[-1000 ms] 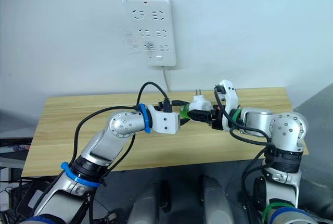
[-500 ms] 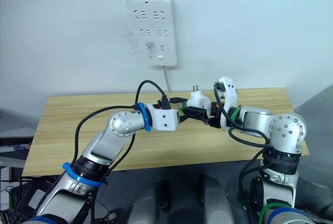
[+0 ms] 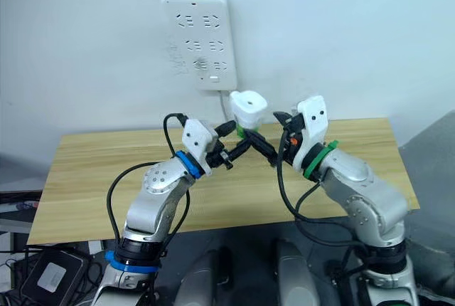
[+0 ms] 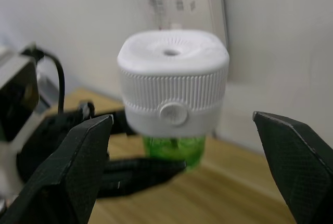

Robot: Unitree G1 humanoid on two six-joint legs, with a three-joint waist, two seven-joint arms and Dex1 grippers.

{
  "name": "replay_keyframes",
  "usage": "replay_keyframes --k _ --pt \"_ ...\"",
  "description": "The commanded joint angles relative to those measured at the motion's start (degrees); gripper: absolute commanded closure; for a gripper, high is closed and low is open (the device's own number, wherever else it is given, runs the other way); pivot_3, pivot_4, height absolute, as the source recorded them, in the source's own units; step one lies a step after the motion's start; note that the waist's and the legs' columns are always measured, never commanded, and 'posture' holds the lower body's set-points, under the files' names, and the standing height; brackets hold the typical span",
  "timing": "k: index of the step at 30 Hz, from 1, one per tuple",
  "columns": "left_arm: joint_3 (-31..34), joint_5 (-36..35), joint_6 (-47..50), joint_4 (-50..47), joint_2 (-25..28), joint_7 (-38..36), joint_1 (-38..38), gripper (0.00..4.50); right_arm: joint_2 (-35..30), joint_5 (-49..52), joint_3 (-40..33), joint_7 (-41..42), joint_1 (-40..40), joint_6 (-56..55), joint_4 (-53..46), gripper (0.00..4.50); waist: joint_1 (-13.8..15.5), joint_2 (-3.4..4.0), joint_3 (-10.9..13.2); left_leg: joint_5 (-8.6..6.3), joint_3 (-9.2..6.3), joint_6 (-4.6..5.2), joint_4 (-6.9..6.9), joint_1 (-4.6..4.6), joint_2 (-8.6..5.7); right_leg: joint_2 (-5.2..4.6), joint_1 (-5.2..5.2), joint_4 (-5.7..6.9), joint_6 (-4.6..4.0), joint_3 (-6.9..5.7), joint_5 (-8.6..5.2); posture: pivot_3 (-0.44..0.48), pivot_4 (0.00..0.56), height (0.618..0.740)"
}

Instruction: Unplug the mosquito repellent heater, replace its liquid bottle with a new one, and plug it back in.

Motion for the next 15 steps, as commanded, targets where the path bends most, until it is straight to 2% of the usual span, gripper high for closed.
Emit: replay_keyframes --k 1,12,15 --pt "-0.6 -3.6 1.8 -4.5 0.2 -0.7 0.5 2.31 3.1 -0.5 -0.3 -1.7 -2.0 -2.4 1.3 0.00 0.0 -0.01 0.0 0.00 0.00 0.00 0.01 0.00 0.00 0.00 0.02 -0.01 0.00 0.00 0.00 -0.232 0.301 0.740" --pt "-2.0 -5.7 3.8 -6.2 2.4 -0.7 0.7 2.31 4.3 1.0 -0.6 -0.5 -4.2 -1.1 3.7 0.00 0.1 0.01 -0.1 0.00 0.00 0.00 0.01 0.00 -0.02 -0.01 0.01 -0.04 -0.01 0.00 0.01 -0.224 0.294 0.740" --pt "-2.2 -5.9 4.1 -6.9 2.8 -0.4 1.3 2.31 3.7 1.7 -0.8 0.1 -3.9 -0.6 3.2 0.59 0.1 0.02 -0.1 0.00 0.01 0.00 0.01 0.00 -0.02 -0.01 0.01 -0.04 -0.01 0.00 0.01 -0.219 0.294 0.740"
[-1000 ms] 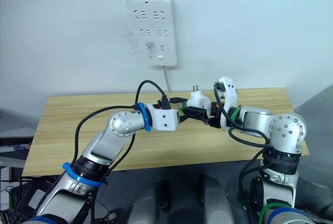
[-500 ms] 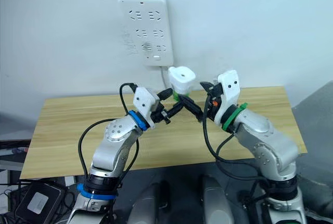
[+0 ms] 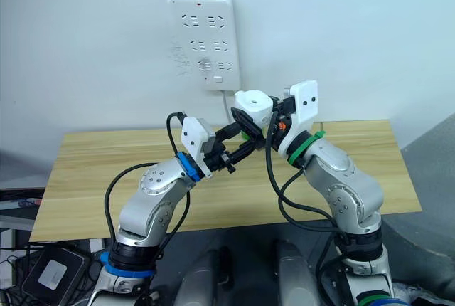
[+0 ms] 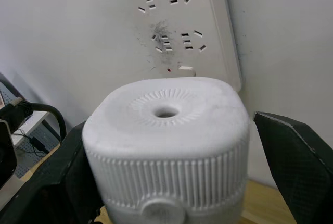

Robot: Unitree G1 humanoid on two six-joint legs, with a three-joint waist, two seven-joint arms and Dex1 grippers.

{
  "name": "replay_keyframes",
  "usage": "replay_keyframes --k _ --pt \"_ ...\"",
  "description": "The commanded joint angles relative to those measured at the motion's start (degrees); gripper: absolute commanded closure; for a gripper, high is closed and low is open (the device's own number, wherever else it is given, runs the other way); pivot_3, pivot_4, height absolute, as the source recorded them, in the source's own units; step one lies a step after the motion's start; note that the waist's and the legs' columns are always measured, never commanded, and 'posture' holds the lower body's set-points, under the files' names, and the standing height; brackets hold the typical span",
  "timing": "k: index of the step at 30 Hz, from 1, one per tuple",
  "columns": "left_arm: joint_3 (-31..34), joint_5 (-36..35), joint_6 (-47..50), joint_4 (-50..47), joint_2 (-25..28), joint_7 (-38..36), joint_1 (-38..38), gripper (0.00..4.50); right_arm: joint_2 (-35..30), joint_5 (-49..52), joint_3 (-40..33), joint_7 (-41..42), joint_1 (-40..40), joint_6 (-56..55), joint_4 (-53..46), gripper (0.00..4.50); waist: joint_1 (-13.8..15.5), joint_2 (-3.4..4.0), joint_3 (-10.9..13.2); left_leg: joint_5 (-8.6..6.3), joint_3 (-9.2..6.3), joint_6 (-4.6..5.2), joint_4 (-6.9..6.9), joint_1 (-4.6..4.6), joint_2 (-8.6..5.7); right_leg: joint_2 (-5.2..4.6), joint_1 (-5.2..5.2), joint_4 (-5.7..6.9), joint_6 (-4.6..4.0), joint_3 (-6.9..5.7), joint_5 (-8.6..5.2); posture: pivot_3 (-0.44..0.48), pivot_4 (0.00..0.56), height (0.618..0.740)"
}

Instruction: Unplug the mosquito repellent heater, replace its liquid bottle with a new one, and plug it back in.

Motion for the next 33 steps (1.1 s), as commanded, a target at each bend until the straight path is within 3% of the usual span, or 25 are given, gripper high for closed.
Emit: replay_keyframes --k 1,3,8,12,15,19,22,33 --pt "-0.4 -1.6 -0.2 -3.8 0.2 -0.2 0.9 2.31 -0.5 1.5 -1.2 0.8 -0.1 0.2 -1.8 0.90 0.0 0.00 0.0 0.00 0.00 0.00 0.00 0.00 0.00 0.00 0.00 0.00 0.00 0.00 0.00 -0.219 0.294 0.740" --pt "-0.6 -1.7 -0.1 -4.1 0.4 -0.1 1.1 2.31 -0.6 2.3 -1.4 0.9 0.1 0.9 -2.1 1.44 0.0 0.00 0.0 0.00 0.00 0.00 0.00 0.00 0.00 0.00 0.00 0.01 0.00 0.00 0.00 -0.216 0.294 0.740" --pt "-1.1 -0.5 -0.5 -4.5 0.9 0.8 2.1 2.31 -1.1 3.0 -1.7 0.7 0.5 1.6 -3.2 1.44 0.1 0.00 0.0 0.00 0.00 0.00 0.00 0.00 0.00 0.00 0.00 0.00 0.00 0.00 0.00 -0.209 0.289 0.740" --pt "2.3 -1.0 0.3 -5.6 2.6 2.4 3.8 0.98 -4.1 -1.0 -0.8 1.0 1.2 -0.8 -3.7 1.44 0.1 0.03 0.0 0.00 0.00 0.00 0.00 0.00 0.00 0.00 0.00 0.00 0.00 0.01 0.00 -0.211 0.286 0.740" --pt "7.3 -0.2 -1.1 -5.1 4.7 5.4 3.7 0.06 -9.1 -11.0 3.0 0.3 3.0 -6.8 -3.3 1.44 0.1 0.00 -0.1 0.00 -0.01 0.00 0.00 0.00 0.00 0.00 0.00 0.01 0.00 0.00 0.00 -0.206 0.284 0.740" --pt "11.6 0.3 -3.2 -1.2 7.8 7.1 -4.6 0.00 -10.0 -17.1 3.3 -0.6 5.3 -13.0 -2.7 1.44 0.3 -0.02 -0.2 0.00 -0.01 0.00 0.00 0.00 0.00 0.01 -0.01 0.02 0.00 -0.02 0.00 -0.193 0.283 0.740" --pt "11.2 0.3 -5.0 4.4 10.6 3.2 -10.9 0.00 -8.5 -18.3 2.4 -1.0 5.5 -14.4 -2.1 1.44 0.4 -0.05 -0.4 0.01 0.00 0.00 0.02 -0.01 -0.01 0.01 0.01 0.02 0.00 -0.02 0.00 -0.174 0.279 0.740" --pt "11.2 1.2 -16.5 23.0 13.4 -4.6 -22.3 0.00 -5.7 -18.3 0.9 0.8 3.6 -18.4 -2.4 1.44 1.0 -0.07 -0.8 0.17 -0.05 -0.07 0.10 0.00 -0.01 0.01 0.02 0.07 -0.15 -0.11 0.10 -0.221 0.284 0.740"
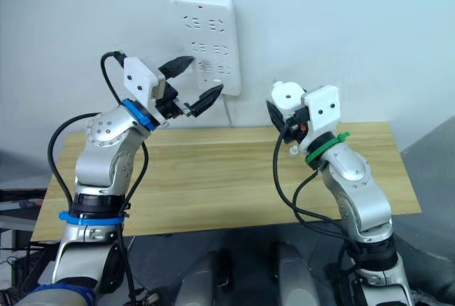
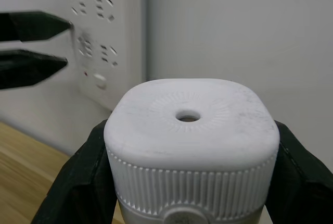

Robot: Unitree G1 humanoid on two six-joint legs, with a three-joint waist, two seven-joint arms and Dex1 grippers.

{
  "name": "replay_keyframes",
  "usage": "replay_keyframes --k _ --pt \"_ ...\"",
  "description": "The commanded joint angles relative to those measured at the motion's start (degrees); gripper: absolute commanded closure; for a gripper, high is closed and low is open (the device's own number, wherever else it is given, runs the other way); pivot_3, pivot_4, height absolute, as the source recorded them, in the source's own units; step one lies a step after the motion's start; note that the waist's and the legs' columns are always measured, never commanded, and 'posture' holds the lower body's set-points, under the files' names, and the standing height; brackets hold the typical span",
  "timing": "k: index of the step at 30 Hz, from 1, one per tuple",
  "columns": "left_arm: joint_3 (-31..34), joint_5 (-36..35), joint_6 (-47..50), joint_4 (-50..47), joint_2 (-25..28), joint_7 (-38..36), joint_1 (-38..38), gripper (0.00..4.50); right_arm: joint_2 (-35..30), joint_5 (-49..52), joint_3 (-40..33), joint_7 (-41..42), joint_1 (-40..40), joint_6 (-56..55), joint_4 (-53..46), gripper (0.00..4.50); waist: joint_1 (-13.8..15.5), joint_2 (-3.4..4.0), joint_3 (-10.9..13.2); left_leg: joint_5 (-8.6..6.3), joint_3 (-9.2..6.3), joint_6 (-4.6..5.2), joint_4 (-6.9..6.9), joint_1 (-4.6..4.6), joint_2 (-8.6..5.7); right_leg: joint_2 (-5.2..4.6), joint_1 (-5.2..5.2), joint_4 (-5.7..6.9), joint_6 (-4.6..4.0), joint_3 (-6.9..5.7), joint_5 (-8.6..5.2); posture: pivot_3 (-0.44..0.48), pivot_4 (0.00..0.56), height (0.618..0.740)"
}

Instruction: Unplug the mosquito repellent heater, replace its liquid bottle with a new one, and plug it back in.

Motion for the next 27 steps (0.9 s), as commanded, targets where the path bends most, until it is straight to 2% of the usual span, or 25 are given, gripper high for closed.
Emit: replay_keyframes --k 1,12,16,23,27 --pt "1.5 0.2 -4.3 2.5 0.7 -0.5 -3.1 0.00 0.1 0.4 -1.1 1.2 -0.6 -1.8 -3.0 1.44 0.3 0.00 0.0 0.01 -0.01 0.01 0.04 0.00 0.00 0.00 0.02 0.00 0.01 0.00 0.03 -0.221 0.284 0.740" --pt "3.6 -2.5 -4.6 2.5 2.0 -2.0 -3.3 0.00 0.7 0.4 -0.3 1.9 -0.5 0.1 -4.8 1.44 0.0 0.00 0.0 0.02 0.05 0.03 -0.02 -0.01 0.01 0.00 -0.03 -0.09 0.03 0.03 0.08 -0.245 0.286 0.740" --pt "2.2 -2.9 -3.4 6.1 1.7 -4.6 -4.9 0.00 1.3 1.0 0.0 2.2 -1.6 0.5 -4.7 1.44 -0.1 0.00 0.0 0.02 0.05 0.03 0.00 -0.01 0.01 0.00 -0.02 -0.07 0.03 0.03 0.08 -0.240 0.289 0.740" --pt "1.4 -1.2 -7.7 17.0 -0.3 -6.7 -9.4 0.00 2.3 1.1 0.2 2.7 -2.8 1.8 -4.6 1.44 -0.3 0.01 0.0 0.02 0.05 0.04 0.00 -0.01 0.00 0.01 -0.03 -0.08 0.03 0.01 0.08 -0.243 0.289 0.740" --pt "0.7 -1.8 -8.2 19.4 -1.0 -9.6 -10.1 0.00 2.6 1.0 0.2 2.7 -2.8 2.4 -4.9 1.44 -0.5 0.01 0.0 0.02 0.05 0.04 -0.01 -0.01 0.00 0.01 -0.04 -0.09 0.03 0.02 0.08 -0.259 0.291 0.740"
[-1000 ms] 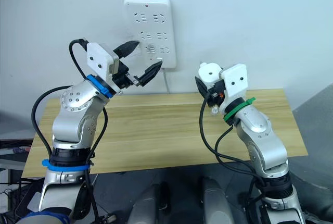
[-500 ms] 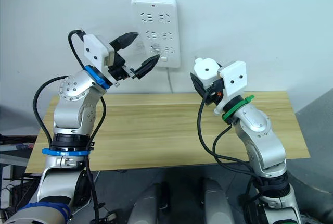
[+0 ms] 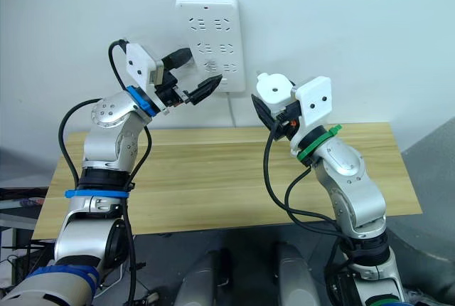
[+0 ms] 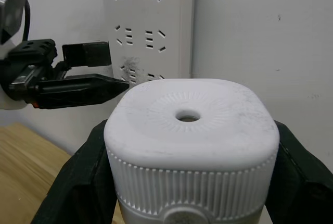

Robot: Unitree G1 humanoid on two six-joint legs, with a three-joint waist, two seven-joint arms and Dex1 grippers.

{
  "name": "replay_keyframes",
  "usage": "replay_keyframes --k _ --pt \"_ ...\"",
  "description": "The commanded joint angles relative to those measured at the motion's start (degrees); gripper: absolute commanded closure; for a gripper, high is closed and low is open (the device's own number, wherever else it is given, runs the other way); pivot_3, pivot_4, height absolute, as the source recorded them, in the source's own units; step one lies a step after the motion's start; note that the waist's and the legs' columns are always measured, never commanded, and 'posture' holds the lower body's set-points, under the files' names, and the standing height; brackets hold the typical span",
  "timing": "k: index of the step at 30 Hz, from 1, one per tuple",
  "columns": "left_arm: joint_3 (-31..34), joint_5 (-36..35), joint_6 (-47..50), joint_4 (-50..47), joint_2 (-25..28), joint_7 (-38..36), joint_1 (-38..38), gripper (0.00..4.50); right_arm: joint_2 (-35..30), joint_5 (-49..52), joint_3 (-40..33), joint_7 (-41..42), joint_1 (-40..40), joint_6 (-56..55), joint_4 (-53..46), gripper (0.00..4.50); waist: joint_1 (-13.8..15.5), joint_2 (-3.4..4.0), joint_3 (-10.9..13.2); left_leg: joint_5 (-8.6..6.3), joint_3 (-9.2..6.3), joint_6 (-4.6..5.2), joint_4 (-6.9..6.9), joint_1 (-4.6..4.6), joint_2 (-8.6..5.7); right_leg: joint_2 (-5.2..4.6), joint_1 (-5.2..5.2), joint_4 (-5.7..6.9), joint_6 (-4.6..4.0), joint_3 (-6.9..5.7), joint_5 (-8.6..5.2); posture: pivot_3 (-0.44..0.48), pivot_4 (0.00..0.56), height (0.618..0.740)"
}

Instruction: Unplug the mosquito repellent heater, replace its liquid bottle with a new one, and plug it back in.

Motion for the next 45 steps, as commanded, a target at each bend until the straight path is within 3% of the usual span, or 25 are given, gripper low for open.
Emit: replay_keyframes --k 1,14,17,24,26,45 --pt "-0.5 -1.1 -0.6 0.0 -0.6 -3.4 -1.3 0.00 0.3 0.8 -0.5 0.1 -0.6 -0.2 -3.9 1.44 -0.1 0.00 0.0 0.00 0.00 0.00 0.00 0.00 0.00 0.00 0.00 0.00 0.00 0.00 0.00 -0.259 0.291 0.740" --pt "-0.9 -2.1 0.3 2.4 -2.1 -9.4 -3.6 0.00 2.4 0.5 0.3 0.7 -4.5 -0.1 1.0 1.44 -0.2 0.00 0.0 0.00 -0.01 0.00 0.02 0.00 -0.01 0.00 0.01 0.01 0.00 -0.01 0.00 -0.254 0.295 0.740" --pt "-0.8 -2.1 0.3 3.2 -2.4 -9.9 -4.0 0.56 2.7 0.7 0.4 1.5 -5.5 0.0 2.0 1.44 -0.2 0.00 0.0 0.00 0.00 0.00 0.01 0.00 -0.02 0.00 0.01 -0.01 0.00 0.00 0.00 -0.255 0.296 0.740" --pt "0.3 -3.0 1.0 3.7 -3.5 -9.9 -4.4 2.78 3.5 0.3 1.4 2.3 -6.2 0.3 4.5 1.44 -0.2 0.00 0.0 0.00 -0.01 0.00 0.00 0.00 -0.02 0.00 0.01 -0.02 0.00 0.00 0.00 -0.256 0.298 0.740" --pt "0.5 -3.4 1.8 3.3 -3.6 -10.0 -4.4 3.15 4.1 0.0 1.4 2.2 -6.7 0.0 5.4 1.44 -0.2 0.00 0.0 0.00 -0.01 0.00 0.00 -0.01 -0.01 0.00 0.00 -0.02 0.00 0.00 0.00 -0.255 0.298 0.740" --pt "0.3 -4.6 6.6 -0.4 -2.9 -10.8 -3.0 3.15 5.2 -2.9 1.1 3.4 -9.9 -5.8 12.4 1.44 -0.2 0.00 0.0 0.00 -0.01 0.00 -0.01 -0.02 -0.02 -0.01 0.00 -0.02 0.00 0.00 0.00 -0.249 0.298 0.740"
